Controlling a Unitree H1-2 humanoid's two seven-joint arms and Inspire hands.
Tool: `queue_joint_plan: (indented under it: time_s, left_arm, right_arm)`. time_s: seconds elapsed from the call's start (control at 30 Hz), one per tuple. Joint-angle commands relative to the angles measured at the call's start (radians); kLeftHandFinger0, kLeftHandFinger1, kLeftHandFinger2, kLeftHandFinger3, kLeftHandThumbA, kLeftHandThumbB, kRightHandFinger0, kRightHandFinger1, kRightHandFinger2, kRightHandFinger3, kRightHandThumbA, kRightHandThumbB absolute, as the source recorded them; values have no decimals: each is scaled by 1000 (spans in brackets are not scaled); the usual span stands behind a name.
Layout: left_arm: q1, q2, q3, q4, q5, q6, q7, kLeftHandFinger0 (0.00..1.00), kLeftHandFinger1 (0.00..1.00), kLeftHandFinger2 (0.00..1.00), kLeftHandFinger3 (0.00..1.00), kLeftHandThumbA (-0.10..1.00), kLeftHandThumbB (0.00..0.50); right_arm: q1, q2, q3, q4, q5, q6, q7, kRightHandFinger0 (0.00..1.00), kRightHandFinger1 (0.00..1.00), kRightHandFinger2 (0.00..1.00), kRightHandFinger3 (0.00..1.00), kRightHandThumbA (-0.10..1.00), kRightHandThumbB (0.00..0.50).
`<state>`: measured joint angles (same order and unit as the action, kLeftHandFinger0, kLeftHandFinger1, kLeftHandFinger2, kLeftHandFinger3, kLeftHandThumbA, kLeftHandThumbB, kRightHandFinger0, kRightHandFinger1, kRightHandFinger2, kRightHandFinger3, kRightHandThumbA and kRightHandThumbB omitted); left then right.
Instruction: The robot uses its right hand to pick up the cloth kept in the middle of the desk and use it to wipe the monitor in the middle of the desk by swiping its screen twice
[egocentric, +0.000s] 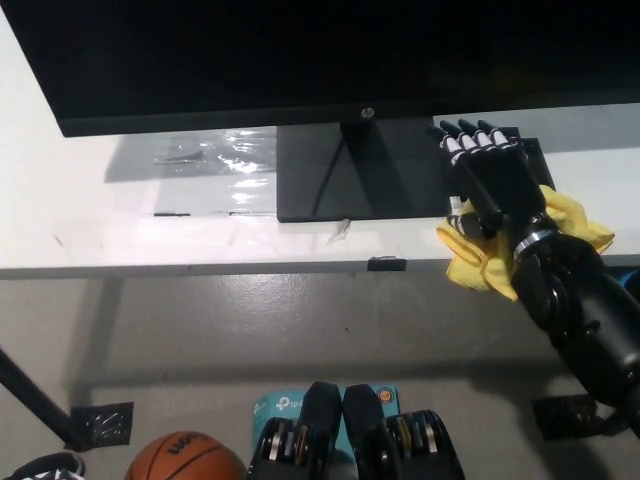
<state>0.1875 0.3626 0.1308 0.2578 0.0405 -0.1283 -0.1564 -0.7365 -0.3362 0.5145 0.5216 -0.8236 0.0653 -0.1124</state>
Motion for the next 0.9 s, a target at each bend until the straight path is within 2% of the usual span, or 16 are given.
queue_joint_plan:
  time_s: [0.0, 0.13, 0.23, 0.3, 0.33, 0.4, 0.5, 0.6, 0.73, 0.87]
  left_arm:
    - [15, 38, 26, -39, 0, -38, 17, 714, 699, 46, 0, 641, 500]
    - [16, 37, 26, -40, -2, -38, 17, 715, 700, 42, 0, 627, 500]
    - [22, 36, 27, -56, 1, -21, 20, 732, 707, 41, 0, 622, 500]
    - [23, 37, 26, -56, 3, -25, 19, 732, 708, 39, 0, 627, 500]
    - [17, 36, 28, -44, -5, -32, 16, 735, 705, 38, 0, 611, 500]
    - [21, 37, 27, -58, 3, -17, 18, 718, 690, 38, 0, 617, 500]
    - [25, 36, 28, -69, 2, -8, 17, 737, 708, 48, 0, 616, 500]
    - [20, 32, 32, -56, -15, -16, 11, 754, 717, 45, 0, 577, 500]
    - [26, 28, 24, -56, 0, -32, 16, 728, 695, 34, 0, 582, 500]
    - [15, 33, 24, -53, -1, -37, 14, 721, 695, 40, 0, 604, 500]
  right_arm:
    - [-17, -83, -54, -273, 69, 249, 403, 1000, 1000, 1000, 1000, 1000, 427]
    - [-11, -92, -59, -284, 63, 256, 422, 1000, 1000, 1000, 1000, 1000, 437]
    - [-3, -109, -74, -336, 82, 276, 463, 1000, 1000, 1000, 1000, 1000, 385]
    - [7, -117, -85, -371, 91, 277, 472, 1000, 1000, 1000, 1000, 1000, 377]
    - [22, -128, -93, -429, 91, 293, 494, 1000, 1000, 1000, 1000, 1000, 344]
    - [43, -132, -104, -484, 92, 311, 516, 1000, 1000, 1000, 1000, 1000, 315]
    - [103, -131, -126, -595, 102, 319, 519, 1000, 1000, 1000, 1000, 1000, 322]
    - [154, -121, -141, -685, 102, 324, 521, 1000, 1000, 1000, 1000, 1000, 295]
    - [241, -107, -155, -825, 68, 331, 523, 1000, 1000, 1000, 1000, 1000, 318]
    - [315, -78, -170, -932, 42, 331, 508, 1000, 1000, 1000, 1000, 1000, 302]
